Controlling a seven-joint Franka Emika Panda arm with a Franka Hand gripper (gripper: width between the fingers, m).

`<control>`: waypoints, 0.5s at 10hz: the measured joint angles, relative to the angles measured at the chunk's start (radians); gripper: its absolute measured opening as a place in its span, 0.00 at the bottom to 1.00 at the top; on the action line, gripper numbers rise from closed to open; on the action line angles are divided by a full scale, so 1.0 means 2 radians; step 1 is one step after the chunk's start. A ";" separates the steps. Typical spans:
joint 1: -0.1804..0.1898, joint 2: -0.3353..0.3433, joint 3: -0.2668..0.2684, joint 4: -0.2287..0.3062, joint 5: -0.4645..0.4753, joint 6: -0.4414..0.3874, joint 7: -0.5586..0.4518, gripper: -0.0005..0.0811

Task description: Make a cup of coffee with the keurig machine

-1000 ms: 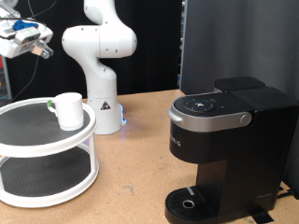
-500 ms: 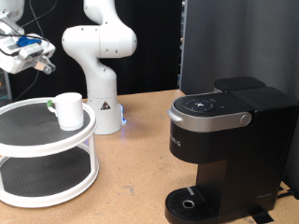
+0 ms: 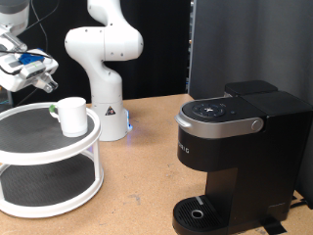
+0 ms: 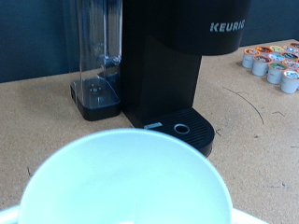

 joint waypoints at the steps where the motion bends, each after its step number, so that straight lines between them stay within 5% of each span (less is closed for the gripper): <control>1: 0.000 0.003 -0.002 -0.004 0.000 0.007 -0.007 0.04; 2: 0.000 0.005 -0.005 -0.009 0.003 0.017 -0.014 0.25; 3: 0.000 0.008 -0.007 -0.015 0.005 0.028 -0.020 0.25; 5: 0.002 0.010 -0.015 -0.025 0.012 0.047 -0.032 0.66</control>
